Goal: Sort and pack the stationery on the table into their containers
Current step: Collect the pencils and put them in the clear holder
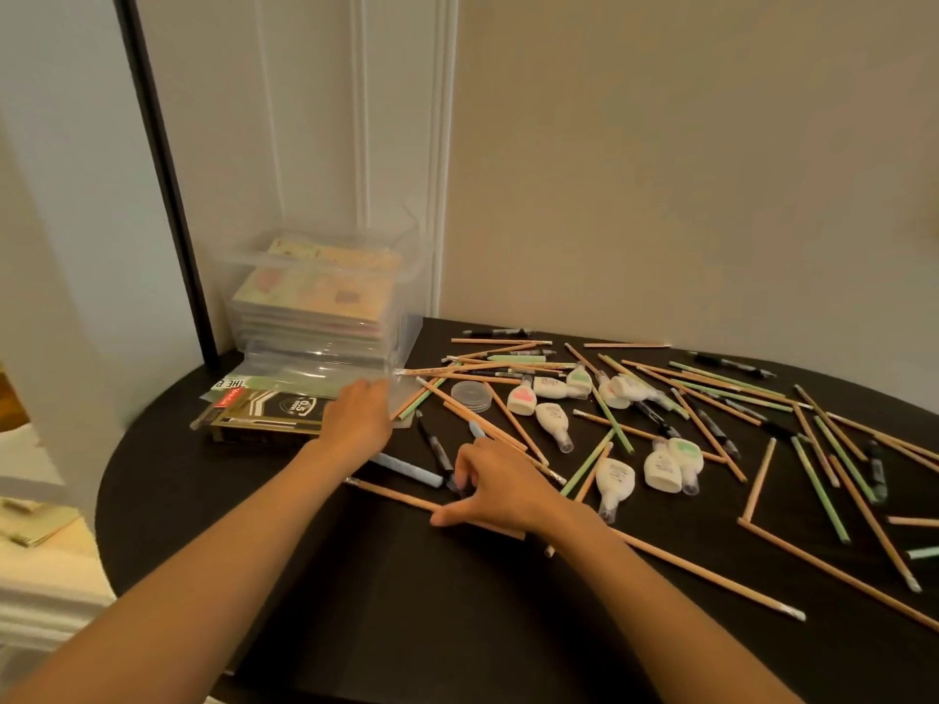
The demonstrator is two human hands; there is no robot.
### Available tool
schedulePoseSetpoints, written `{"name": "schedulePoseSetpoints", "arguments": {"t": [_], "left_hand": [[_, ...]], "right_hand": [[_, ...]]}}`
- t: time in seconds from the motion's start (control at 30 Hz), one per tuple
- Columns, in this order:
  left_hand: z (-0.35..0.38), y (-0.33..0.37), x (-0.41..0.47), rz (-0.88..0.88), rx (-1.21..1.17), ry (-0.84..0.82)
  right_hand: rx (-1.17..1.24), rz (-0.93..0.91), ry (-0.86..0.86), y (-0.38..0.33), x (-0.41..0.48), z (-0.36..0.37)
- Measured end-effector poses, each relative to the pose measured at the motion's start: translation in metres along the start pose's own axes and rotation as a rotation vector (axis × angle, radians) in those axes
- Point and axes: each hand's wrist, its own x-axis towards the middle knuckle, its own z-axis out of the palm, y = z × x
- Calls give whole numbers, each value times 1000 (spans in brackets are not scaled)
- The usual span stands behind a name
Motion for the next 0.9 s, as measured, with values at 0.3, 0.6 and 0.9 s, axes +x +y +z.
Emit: {"name": "schedulePoseSetpoints", "arguments": {"t": [0.3, 0.6, 0.9], "left_hand": [[4, -3, 21, 42, 61, 173], [1, -7, 70, 66, 193, 63], [13, -5, 103, 98, 336, 103]], "right_hand": [[-8, -42, -86, 7, 14, -8], [244, 150, -74, 37, 34, -32], [367, 250, 18, 57, 50, -36]]}}
